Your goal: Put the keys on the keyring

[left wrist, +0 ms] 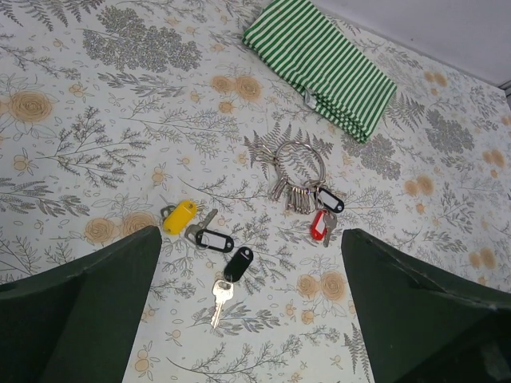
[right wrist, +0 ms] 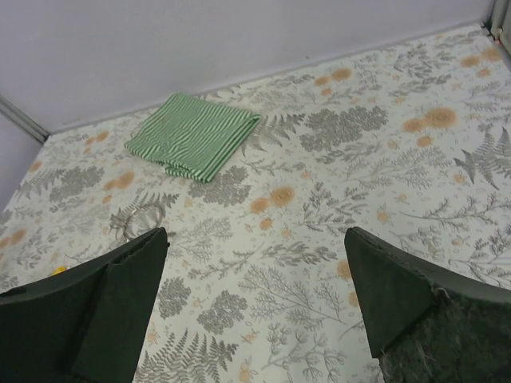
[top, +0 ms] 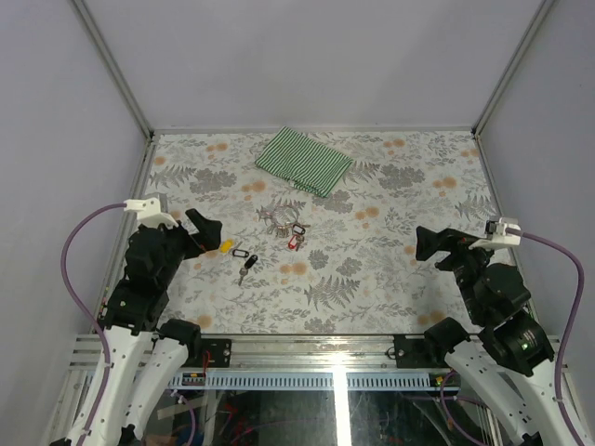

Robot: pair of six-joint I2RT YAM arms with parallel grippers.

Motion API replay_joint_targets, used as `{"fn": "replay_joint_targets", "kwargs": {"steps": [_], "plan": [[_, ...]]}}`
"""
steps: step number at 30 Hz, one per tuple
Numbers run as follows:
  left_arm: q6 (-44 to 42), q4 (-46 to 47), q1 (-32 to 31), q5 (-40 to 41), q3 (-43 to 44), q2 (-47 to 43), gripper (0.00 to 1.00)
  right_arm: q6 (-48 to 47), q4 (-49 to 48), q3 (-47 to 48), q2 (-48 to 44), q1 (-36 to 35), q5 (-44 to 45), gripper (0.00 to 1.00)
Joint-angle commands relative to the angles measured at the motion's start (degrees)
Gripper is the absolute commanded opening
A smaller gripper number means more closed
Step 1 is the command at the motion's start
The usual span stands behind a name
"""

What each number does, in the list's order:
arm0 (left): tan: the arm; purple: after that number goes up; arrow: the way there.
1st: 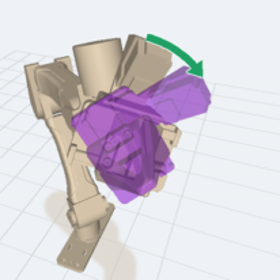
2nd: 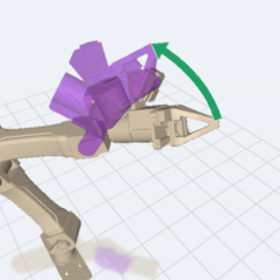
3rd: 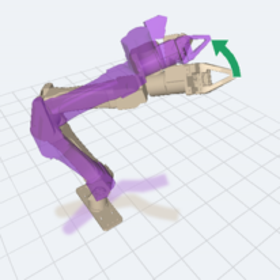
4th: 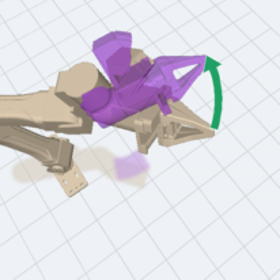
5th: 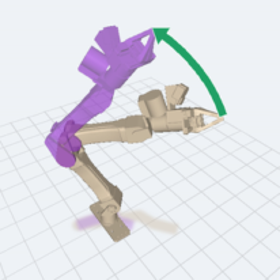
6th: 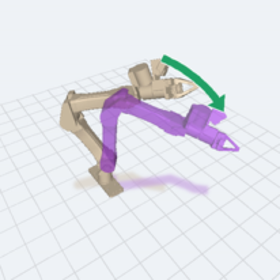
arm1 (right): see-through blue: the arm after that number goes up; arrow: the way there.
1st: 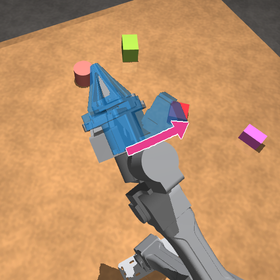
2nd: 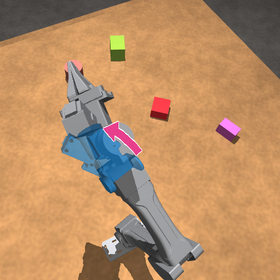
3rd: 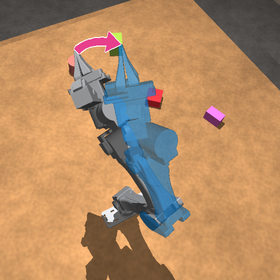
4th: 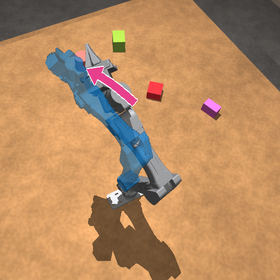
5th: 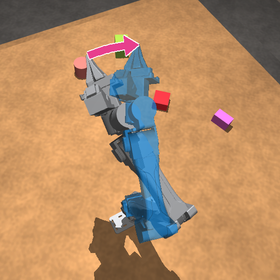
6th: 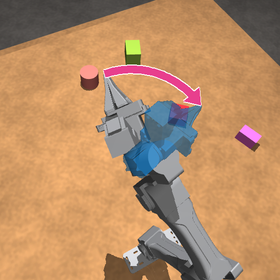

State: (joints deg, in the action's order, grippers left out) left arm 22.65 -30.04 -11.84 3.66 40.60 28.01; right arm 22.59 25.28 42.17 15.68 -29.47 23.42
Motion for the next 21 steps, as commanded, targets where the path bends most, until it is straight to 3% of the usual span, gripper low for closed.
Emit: {"fn": "replay_joint_targets", "kwargs": {"steps": [1,15,21], "plan": [[0.33,2.36,0.40,0.71,-0.16,0.92,1.00,0.44,1.62,-1.23,-1.40,-0.26,2.76,0.99],[-0.32,1.59,0.41,0.86,0.79,4.72,0.99,-1.72,3.18,-1.01,2.81,-0.19,0.21,0.99],[0.42,3.01,0.24,-5.51,1.50,11.99,1.00,-0.93,2.76,-1.36,8.78,-0.21,-5.60,0.99]]}}
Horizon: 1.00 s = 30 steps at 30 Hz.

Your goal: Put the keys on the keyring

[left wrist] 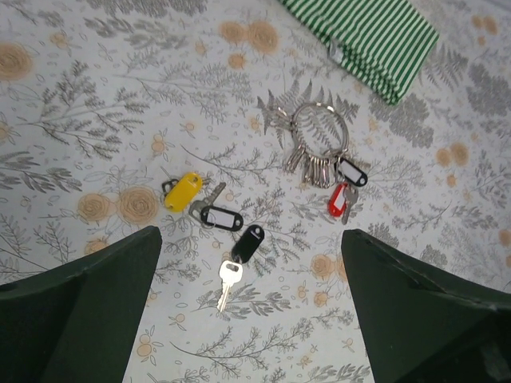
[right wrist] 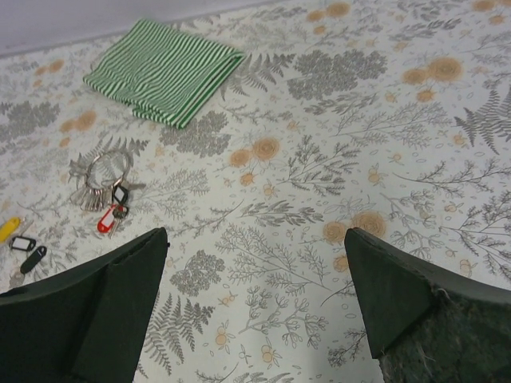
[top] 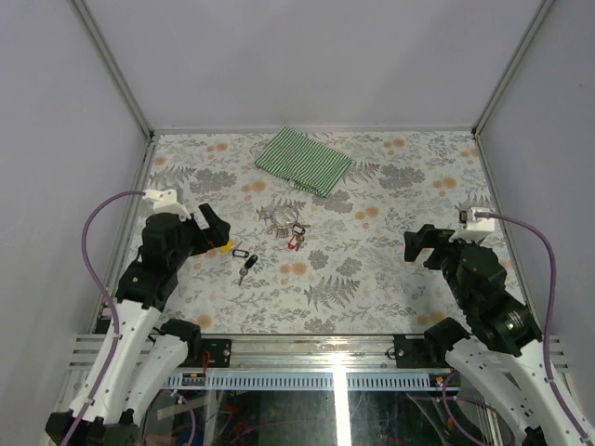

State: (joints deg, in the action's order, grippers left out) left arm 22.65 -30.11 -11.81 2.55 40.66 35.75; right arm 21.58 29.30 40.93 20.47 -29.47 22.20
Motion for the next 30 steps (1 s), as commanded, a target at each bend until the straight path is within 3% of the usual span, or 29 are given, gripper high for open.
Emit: {"fn": "replay_joint_targets", "kwargs": {"steps": [1,4,8,12,15,19,25,30], "plan": [[0.91,3.83,0.06,-5.58,1.39,5.77,1.00,-0.46,-1.04,-0.02,5.32,-0.22,-5.39,0.99],[3.00,7.52,-2.32,-6.18,0.98,10.15,1.00,-1.46,0.84,0.46,9.18,-0.24,-6.75,0.99],[4.47,11.46,-11.87,0.21,3.31,18.68,0.99,-1.76,0.42,-0.09,10.53,-0.26,-11.03,0.99],[3.20,13.88,-16.95,1.26,8.78,30.64,0.87,-2.61,-0.32,-0.82,10.66,-0.21,-12.36,0.99],[0.73,14.81,-18.17,0.43,13.95,39.37,0.78,-2.64,-0.65,-1.37,10.27,-0.30,-12.67,0.97],[-2.81,14.39,-20.01,-1.88,20.63,50.25,0.75,-2.47,-2.20,-2.80,9.96,-0.26,-14.21,0.89],[-7.50,13.71,-20.71,-4.86,28.16,61.42,0.74,-3.04,-2.75,-2.86,12.42,-0.27,-17.25,0.85],[-9.91,14.15,-19.82,-5.94,32.77,67.93,0.80,-3.11,-3.19,-3.04,13.11,-0.26,-18.06,0.79]]}}
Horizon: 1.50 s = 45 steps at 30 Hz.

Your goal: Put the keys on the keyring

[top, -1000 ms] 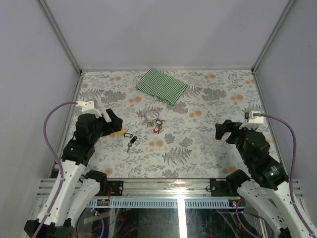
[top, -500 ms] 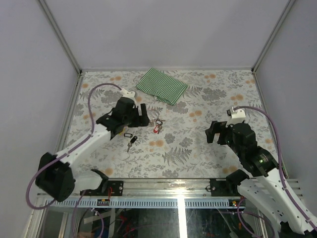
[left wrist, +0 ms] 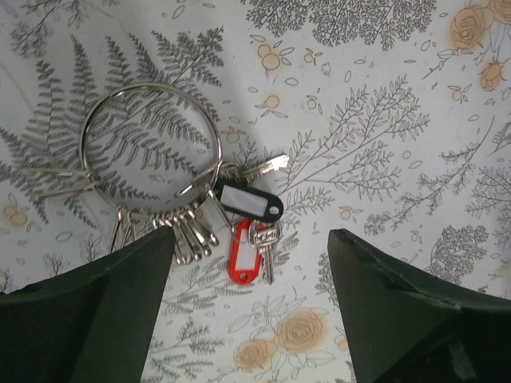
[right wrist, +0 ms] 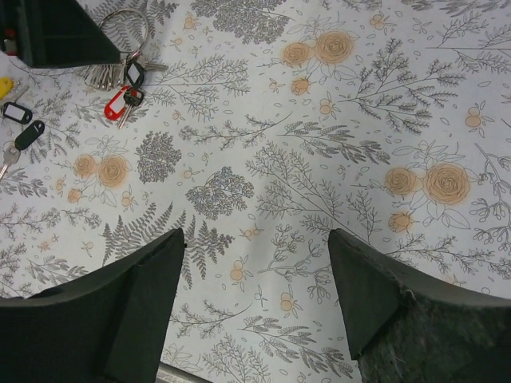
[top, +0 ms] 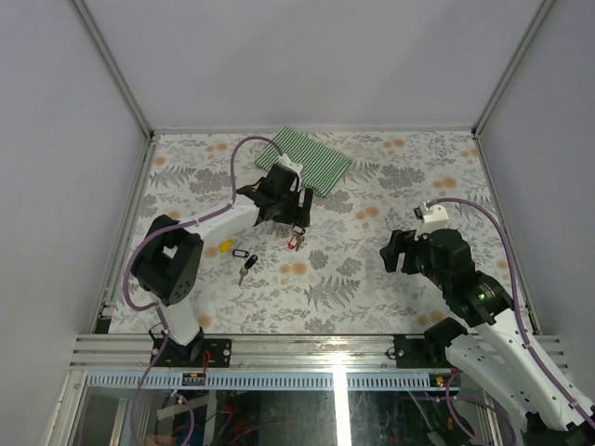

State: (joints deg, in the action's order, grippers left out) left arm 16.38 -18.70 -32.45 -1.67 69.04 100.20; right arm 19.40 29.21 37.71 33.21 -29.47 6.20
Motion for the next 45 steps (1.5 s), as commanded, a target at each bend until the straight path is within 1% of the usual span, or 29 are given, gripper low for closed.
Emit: {"fn": "replay_joint_targets", "kwargs": {"steps": [1,9,11,14,16,23,31,41,45], "plan": [[-3.64,2.56,1.18,-2.41,5.39,4.70,0.80,-0.98,-3.11,0.12,0.56,-0.24,-2.41,0.78],[-5.09,0.86,2.34,-4.63,11.59,13.28,0.81,-1.20,-3.46,0.00,1.44,-0.24,-3.52,0.76],[-5.43,0.16,2.53,-5.01,12.51,14.91,0.82,-1.25,-3.54,0.04,1.71,-0.26,-3.68,0.76],[-5.33,0.27,2.90,-5.99,12.72,16.01,0.88,-1.27,-3.59,0.00,2.47,-0.29,-4.07,0.76],[-5.12,0.50,2.92,-6.97,12.62,16.36,0.90,-1.34,-3.62,0.00,2.73,-0.23,-4.36,0.76],[-4.51,-0.49,2.67,-8.90,12.03,17.03,0.90,-1.38,-3.98,-0.26,2.59,-0.23,-4.71,0.76],[-3.69,-0.37,0.18,-11.66,5.00,13.43,0.90,-1.38,-3.81,-0.18,2.85,-0.27,-4.85,0.78],[1.68,3.21,-8.05,-11.33,-9.66,-0.17,0.89,-1.34,-3.73,0.15,3.37,-0.23,-4.71,0.79],[2.55,2.56,-9.60,-9.17,-12.00,-7.90,0.89,-0.63,-4.17,0.43,4.62,-0.24,-4.62,0.79]]}}
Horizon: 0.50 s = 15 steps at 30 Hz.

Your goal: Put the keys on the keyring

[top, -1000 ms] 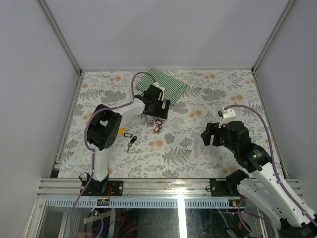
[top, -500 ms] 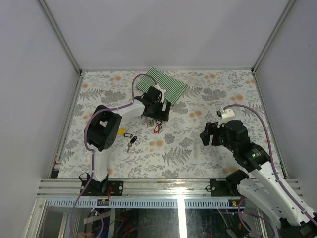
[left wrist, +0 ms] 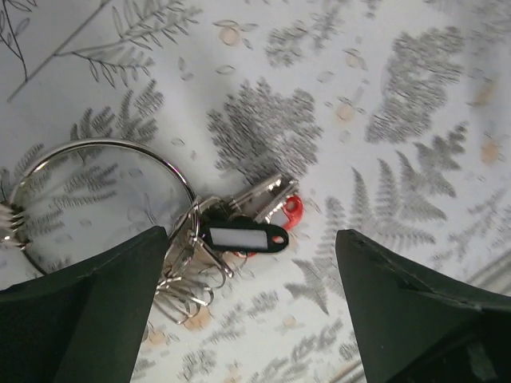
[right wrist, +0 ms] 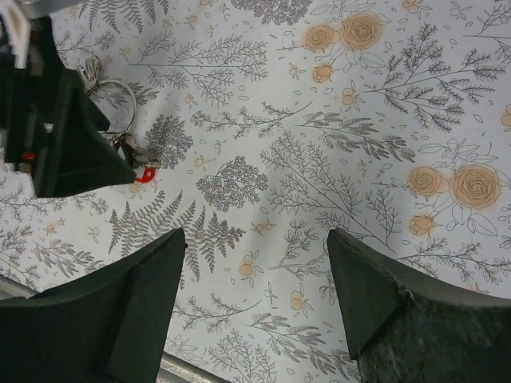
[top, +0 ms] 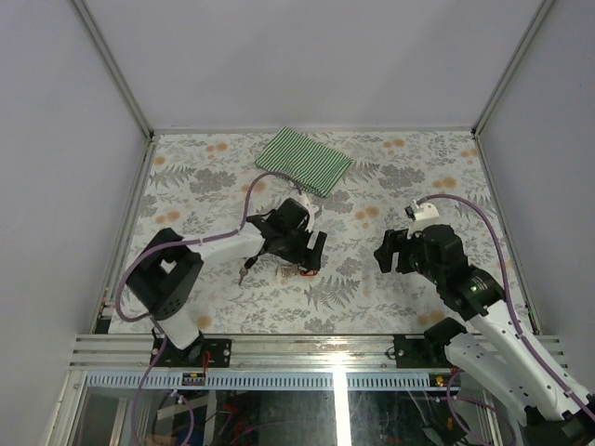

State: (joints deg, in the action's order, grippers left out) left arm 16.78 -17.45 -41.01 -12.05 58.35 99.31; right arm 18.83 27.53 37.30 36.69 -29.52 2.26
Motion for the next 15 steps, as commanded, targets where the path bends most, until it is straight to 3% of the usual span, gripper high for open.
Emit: {"fn": "replay_joint_targets", "kwargs": {"steps": [1,9,15], "plan": [[2.16,0.93,-1.02,2.06,-1.45,-9.14,0.89,0.16,-2.79,0.89,1.75,-0.14,-0.98,0.79],[2.18,-3.47,-0.13,10.62,-2.37,-24.38,0.91,-0.24,-3.72,4.46,12.93,-0.15,-6.00,0.70],[4.82,-4.47,7.83,8.42,-8.86,-32.07,0.91,0.04,-4.77,10.51,27.17,-0.61,-13.62,0.64]]}}
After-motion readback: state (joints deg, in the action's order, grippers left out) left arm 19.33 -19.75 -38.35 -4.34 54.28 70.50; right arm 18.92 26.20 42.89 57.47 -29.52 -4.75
